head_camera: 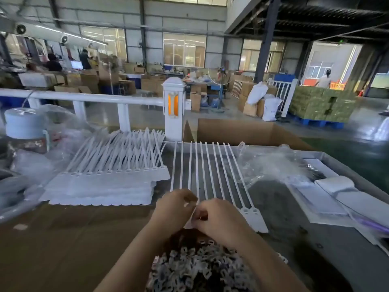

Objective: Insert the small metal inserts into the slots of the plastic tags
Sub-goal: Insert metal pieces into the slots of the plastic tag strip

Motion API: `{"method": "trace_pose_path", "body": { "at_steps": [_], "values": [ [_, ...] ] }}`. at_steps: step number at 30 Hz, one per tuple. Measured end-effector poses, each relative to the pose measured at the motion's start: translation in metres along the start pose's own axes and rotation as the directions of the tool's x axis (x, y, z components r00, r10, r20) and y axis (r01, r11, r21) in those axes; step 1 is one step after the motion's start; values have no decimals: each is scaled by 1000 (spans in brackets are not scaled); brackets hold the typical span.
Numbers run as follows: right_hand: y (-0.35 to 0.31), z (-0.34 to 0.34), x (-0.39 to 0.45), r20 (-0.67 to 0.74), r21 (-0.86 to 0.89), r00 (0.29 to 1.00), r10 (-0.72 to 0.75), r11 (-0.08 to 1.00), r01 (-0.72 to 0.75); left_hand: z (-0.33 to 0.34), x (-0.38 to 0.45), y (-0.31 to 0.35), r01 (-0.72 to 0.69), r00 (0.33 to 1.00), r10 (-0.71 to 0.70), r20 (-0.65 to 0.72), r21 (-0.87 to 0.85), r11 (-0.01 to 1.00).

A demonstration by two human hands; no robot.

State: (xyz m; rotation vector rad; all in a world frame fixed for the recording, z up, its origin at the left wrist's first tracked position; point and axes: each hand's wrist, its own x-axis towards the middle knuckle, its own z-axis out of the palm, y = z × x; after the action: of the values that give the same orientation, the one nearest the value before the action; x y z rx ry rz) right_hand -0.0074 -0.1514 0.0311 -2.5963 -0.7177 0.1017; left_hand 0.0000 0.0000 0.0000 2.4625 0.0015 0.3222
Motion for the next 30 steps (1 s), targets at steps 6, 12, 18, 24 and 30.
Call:
{"method": "trace_pose_path", "body": {
  "at_steps": [6,12,18,24,30],
  "values": [
    [-2,0,27,228,18,972,-57,998,54,-6,16,-21,-76,993,56,105,197,978],
    [11,6,30,276,28,954,-116,993,113,0,8,-39,-128,983,114,147,91,988],
    [18,3,24,313,-32,943,-112,991,129,6,2,-42,-181,976,170,139,73,981],
    [13,8,22,292,-94,948,-128,982,161,7,2,-43,-190,975,185,121,30,981],
    [10,8,22,301,-29,948,-107,992,121,6,2,-44,-202,974,198,112,25,979]
  ]
}}
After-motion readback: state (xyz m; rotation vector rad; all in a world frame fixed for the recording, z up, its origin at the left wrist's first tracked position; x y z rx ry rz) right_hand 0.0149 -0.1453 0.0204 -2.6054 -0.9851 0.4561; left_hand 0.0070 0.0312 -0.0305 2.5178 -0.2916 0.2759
